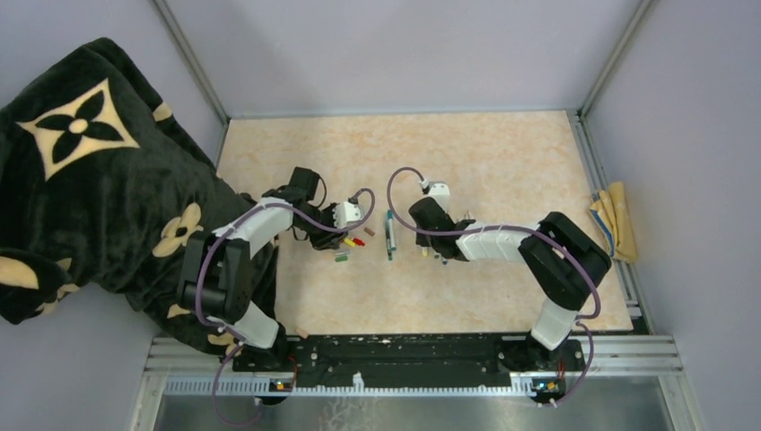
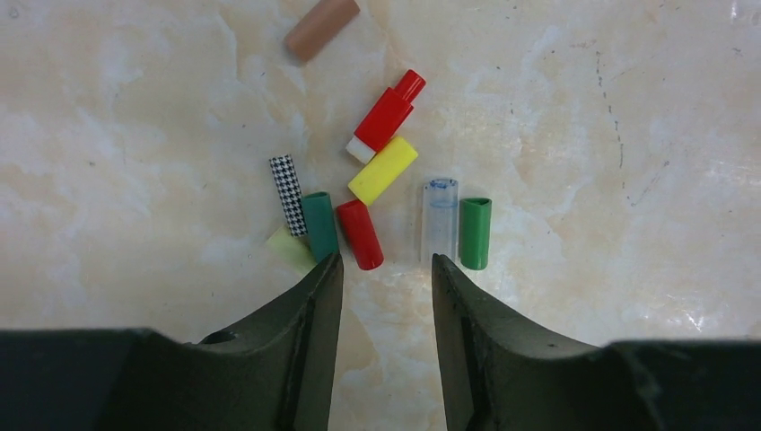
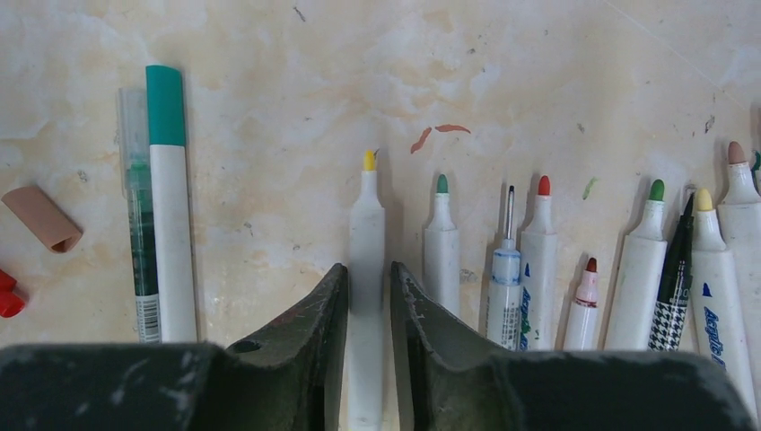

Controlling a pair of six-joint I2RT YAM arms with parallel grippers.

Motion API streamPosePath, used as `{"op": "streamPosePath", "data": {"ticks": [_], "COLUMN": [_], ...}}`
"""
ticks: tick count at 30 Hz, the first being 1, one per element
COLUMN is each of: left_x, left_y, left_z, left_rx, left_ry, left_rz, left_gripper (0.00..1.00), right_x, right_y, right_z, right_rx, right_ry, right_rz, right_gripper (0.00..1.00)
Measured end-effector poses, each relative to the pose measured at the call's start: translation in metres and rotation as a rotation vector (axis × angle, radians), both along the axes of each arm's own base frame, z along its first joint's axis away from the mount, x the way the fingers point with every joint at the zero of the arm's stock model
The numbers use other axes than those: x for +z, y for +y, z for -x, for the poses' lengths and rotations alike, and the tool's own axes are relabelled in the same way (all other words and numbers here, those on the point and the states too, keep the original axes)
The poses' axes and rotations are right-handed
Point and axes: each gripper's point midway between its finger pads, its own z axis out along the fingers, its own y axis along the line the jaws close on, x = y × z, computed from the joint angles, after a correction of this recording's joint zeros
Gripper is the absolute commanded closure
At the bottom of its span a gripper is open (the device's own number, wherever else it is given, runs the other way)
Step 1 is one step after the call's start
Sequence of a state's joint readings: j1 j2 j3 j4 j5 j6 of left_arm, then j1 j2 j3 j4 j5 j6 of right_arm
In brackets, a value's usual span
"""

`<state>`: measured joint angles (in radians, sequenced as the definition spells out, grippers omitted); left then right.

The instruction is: Open the pen caps

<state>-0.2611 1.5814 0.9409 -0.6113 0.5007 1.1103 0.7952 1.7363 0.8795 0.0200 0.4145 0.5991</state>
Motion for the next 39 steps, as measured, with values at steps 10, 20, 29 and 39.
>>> {"op": "streamPosePath", "data": {"ticks": [10, 20, 29, 39], "left_x": [0.036, 0.062, 0.068, 0.068], "left_y": [0.003, 0.010, 0.017, 0.021], "left_z": [-0.004, -0.016, -0.017, -0.014], "left_rx": [0.034, 0.084, 0.111, 0.127], "left_ry": [-0.039, -0.056, -0.042, -0.022], "left_rz": [0.049, 0.091, 0.103, 0.115], "left_gripper": [0.53, 0.53, 0.53, 0.54], "right_x": [0.000, 0.033, 0.059, 0.040], "right_y": [-0.013, -0.029, -0.020, 0.041], "right_z": [0.004, 0.012, 0.004, 0.011], "right_rx": [-0.004, 0.013, 0.034, 0.156], "right_ry": [0.004, -0.030, -0.067, 0.003], "right_rz": [0.014, 0.054, 0.031, -0.044], "right_gripper": [0.83, 0.79, 0.79, 0.88]}}
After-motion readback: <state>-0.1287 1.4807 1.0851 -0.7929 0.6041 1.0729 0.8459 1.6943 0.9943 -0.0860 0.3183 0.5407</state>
